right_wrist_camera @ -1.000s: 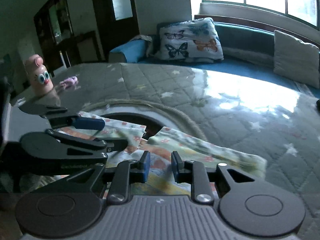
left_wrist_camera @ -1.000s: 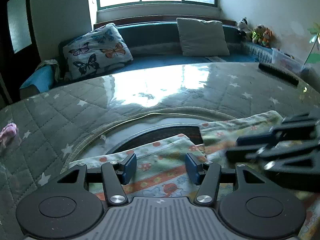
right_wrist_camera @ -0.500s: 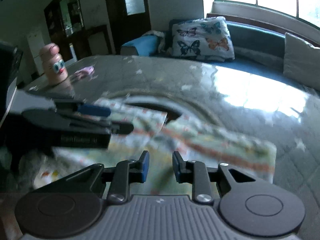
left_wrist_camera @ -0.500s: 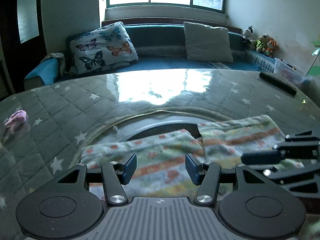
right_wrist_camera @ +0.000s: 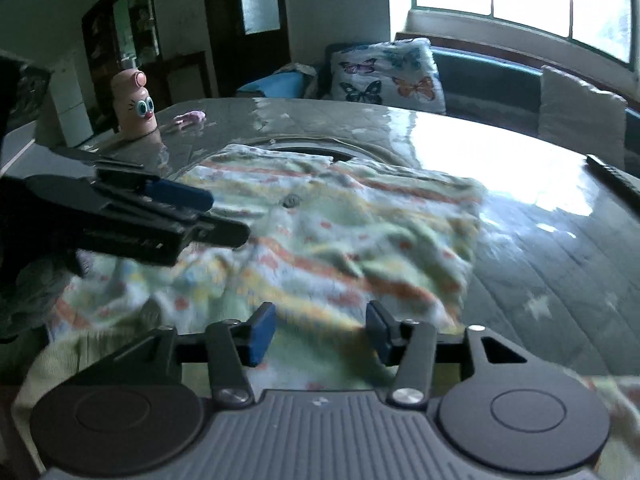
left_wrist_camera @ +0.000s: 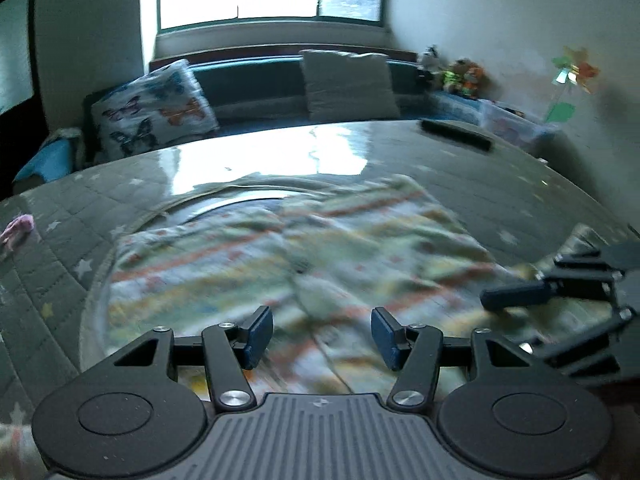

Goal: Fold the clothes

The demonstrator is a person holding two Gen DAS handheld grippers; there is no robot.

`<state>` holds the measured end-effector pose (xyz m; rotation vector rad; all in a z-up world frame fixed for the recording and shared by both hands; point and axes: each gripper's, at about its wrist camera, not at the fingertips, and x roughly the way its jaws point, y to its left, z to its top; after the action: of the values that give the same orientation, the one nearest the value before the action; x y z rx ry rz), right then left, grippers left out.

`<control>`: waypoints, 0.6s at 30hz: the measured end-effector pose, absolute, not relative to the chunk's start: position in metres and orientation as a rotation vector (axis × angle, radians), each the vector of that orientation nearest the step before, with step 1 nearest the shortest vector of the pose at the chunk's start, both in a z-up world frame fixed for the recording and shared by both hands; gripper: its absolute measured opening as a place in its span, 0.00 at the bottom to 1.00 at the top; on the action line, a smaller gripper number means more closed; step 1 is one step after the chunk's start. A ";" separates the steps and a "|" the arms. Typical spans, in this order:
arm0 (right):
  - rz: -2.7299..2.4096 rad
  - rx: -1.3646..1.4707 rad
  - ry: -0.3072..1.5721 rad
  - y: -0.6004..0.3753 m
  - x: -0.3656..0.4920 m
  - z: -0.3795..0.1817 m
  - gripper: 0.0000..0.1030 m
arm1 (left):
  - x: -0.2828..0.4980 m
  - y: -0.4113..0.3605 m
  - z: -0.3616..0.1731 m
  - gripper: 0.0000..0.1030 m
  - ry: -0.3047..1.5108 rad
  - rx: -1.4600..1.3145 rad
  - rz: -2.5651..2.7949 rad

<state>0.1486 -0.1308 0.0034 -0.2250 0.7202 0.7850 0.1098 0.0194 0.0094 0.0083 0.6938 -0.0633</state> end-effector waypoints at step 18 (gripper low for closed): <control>0.381 0.051 0.665 -0.259 0.149 0.004 0.65 | 0.050 -0.043 0.008 0.62 0.619 0.154 -0.116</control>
<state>0.1491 -0.2588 0.0041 0.0506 0.6654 0.3811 0.0500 -0.0432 0.0076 0.1541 0.6190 -0.1161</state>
